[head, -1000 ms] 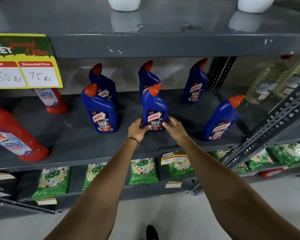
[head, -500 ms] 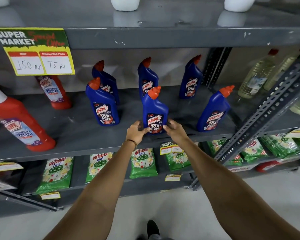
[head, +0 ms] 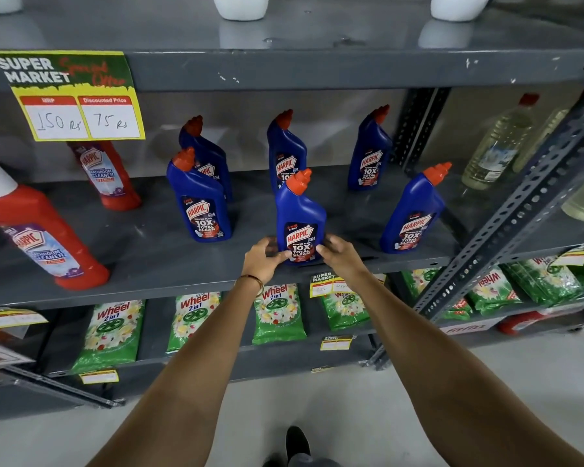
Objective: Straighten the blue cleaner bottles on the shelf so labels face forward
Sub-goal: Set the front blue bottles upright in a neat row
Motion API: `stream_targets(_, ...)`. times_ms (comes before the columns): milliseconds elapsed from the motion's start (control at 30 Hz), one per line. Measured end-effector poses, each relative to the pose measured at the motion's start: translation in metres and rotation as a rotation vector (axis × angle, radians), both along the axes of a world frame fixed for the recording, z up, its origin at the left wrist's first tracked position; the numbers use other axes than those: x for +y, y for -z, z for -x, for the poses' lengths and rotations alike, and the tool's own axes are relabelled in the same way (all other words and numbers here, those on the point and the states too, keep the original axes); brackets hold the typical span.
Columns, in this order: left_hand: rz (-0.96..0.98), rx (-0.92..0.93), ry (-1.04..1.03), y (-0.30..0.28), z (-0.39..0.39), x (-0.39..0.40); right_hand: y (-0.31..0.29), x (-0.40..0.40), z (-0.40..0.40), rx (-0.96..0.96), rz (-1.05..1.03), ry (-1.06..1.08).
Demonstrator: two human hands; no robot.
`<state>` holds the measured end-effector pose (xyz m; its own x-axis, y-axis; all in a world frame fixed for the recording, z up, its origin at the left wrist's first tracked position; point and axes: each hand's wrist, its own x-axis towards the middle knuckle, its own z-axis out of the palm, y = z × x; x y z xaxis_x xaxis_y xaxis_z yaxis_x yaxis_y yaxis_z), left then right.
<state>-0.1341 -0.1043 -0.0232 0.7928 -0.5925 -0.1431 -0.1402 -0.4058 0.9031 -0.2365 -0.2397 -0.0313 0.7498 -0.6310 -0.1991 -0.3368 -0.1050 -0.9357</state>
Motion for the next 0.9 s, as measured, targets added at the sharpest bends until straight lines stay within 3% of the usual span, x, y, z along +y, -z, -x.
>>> stream_targets(267,-0.027,-0.005,-0.014,0.006,-0.005,0.008,-0.009,0.005,0.005,0.030,-0.051,0.014)
stream_targets(500,-0.024,0.026,-0.065,0.008,-0.021,0.039,0.004,0.016,0.006,0.087,-0.066,0.263)
stream_targets(733,-0.054,0.021,-0.035,0.008,-0.048,0.102,0.003,0.080,-0.007,0.104,0.050,0.462)
stream_targets(900,-0.065,0.019,-0.037,0.008,-0.067,0.139,0.004,0.124,-0.027,0.154,0.106,0.447)
